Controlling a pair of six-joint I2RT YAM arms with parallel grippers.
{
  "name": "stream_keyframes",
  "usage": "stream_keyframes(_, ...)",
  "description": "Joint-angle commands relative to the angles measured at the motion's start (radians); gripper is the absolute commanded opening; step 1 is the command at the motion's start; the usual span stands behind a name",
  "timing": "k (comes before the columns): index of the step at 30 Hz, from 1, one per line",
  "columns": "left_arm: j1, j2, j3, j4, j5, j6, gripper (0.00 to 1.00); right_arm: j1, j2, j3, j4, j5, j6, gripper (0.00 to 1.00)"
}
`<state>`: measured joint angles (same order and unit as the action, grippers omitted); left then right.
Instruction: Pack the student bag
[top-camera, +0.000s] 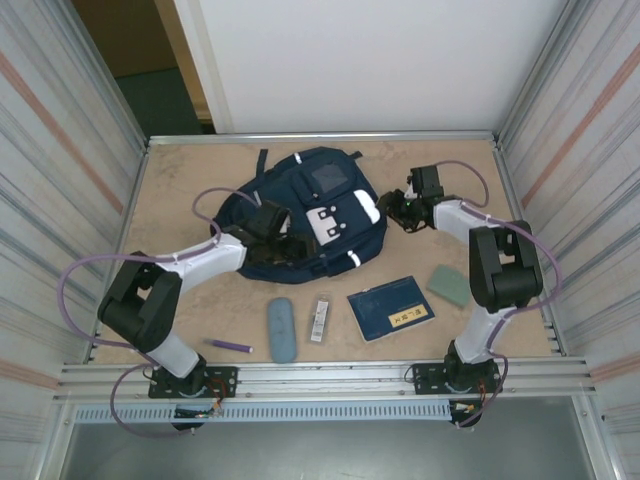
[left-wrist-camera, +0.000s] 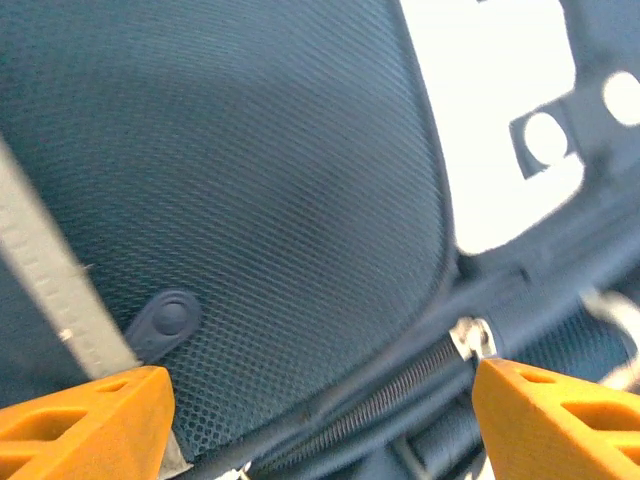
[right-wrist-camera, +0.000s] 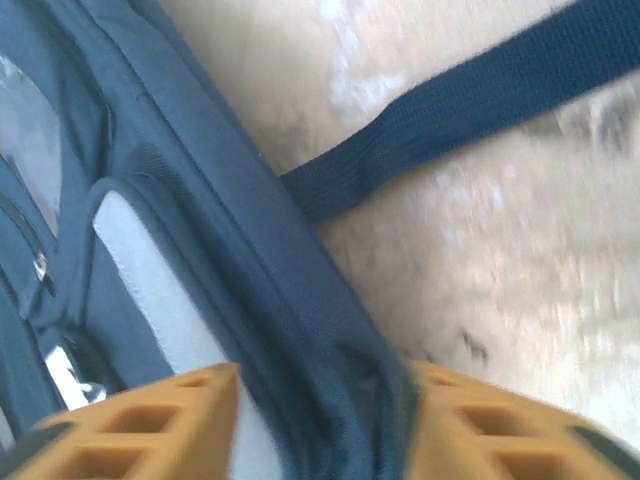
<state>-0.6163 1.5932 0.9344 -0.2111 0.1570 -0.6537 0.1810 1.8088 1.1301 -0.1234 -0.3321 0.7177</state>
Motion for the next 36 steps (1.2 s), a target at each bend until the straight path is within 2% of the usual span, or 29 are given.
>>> stream_keyframes(1, -0.049, 0.0, 0.079, 0.001, 0.203, -0.042, 0.78, -0.033, 0.028, 0.114, -0.105, -0.148, -0.008, 0.6)
stream_keyframes(2, -0.046, -0.006, 0.136, -0.092, 0.238, 0.005, 0.78, -0.034, -0.001, 0.117, -0.129, -0.152, -0.012, 0.63)
stream_keyframes(3, -0.046, -0.02, 0.184, -0.187, 0.227, 0.048, 0.78, -0.031, -0.031, 0.103, -0.14, -0.137, -0.019, 0.65)
stream_keyframes(5, -0.046, -0.087, 0.254, -0.357, 0.149, 0.13, 0.79, -0.024, -0.124, 0.064, -0.175, -0.092, -0.046, 0.7)
stream_keyframes(7, -0.037, -0.162, 0.263, -0.423, 0.073, 0.152, 0.82, -0.017, -0.194, 0.041, -0.242, -0.056, -0.088, 0.72)
stream_keyframes(10, 0.003, -0.26, 0.217, -0.429, 0.004, 0.124, 0.84, 0.037, -0.29, -0.029, -0.323, 0.002, -0.157, 0.72)
stream_keyframes(15, 0.108, -0.315, 0.096, -0.492, -0.135, -0.006, 0.82, 0.206, -0.349, -0.147, -0.342, 0.02, -0.182, 0.72)
stream_keyframes(18, 0.179, -0.31, 0.012, -0.489, -0.111, -0.063, 0.77, 0.319, -0.349, -0.177, -0.319, 0.045, -0.212, 0.71)
stream_keyframes(21, 0.213, -0.279, -0.034, -0.444, -0.066, -0.055, 0.72, 0.396, -0.326, -0.187, -0.286, 0.077, -0.252, 0.7)
stream_keyframes(26, 0.214, -0.186, -0.043, -0.405, -0.116, -0.044, 0.67, 0.424, -0.216, -0.161, -0.24, 0.053, -0.261, 0.67)
stream_keyframes(29, 0.219, -0.127, -0.055, -0.35, -0.096, -0.037, 0.57, 0.422, -0.142, -0.144, -0.19, 0.054, -0.266, 0.64)
stream_keyframes(33, 0.219, -0.082, -0.049, -0.322, -0.016, -0.019, 0.36, 0.415, -0.032, -0.074, -0.145, 0.047, -0.347, 0.55)
stream_keyframes(36, 0.219, -0.107, -0.037, -0.361, -0.031, 0.006, 0.2, 0.381, 0.027, -0.024, -0.112, 0.029, -0.339, 0.5)
